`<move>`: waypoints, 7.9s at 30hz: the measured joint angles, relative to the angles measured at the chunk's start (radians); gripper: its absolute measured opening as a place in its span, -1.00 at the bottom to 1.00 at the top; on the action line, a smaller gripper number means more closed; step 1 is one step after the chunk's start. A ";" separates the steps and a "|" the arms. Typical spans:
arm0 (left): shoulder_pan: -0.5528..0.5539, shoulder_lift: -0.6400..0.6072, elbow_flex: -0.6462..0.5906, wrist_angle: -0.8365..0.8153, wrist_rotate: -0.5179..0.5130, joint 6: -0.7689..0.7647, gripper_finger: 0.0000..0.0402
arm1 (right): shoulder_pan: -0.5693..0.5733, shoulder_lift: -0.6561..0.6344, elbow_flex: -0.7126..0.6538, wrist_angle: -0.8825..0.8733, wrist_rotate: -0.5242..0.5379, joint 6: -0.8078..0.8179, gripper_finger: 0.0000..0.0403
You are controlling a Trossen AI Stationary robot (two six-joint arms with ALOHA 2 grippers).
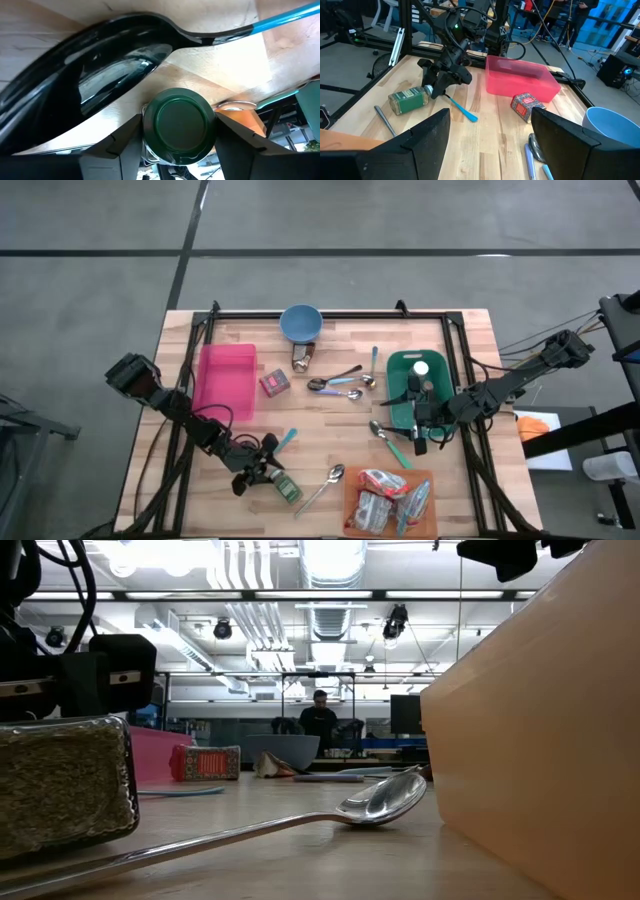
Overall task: Pick & Place Food Item
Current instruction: Put the green seasoning bottle into the green bin
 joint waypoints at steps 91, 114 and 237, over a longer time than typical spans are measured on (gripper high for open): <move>0.009 -0.210 0.384 -0.727 -0.277 1.623 -0.01 | 0.000 0.000 0.000 0.000 0.000 0.000 0.37; 0.071 -0.194 0.532 -1.037 -0.364 1.869 -0.01 | 0.000 0.000 0.000 0.000 0.000 0.000 0.37; 0.152 -0.118 0.622 -1.064 -0.418 1.972 0.89 | 0.000 0.000 0.000 0.000 0.000 0.000 0.37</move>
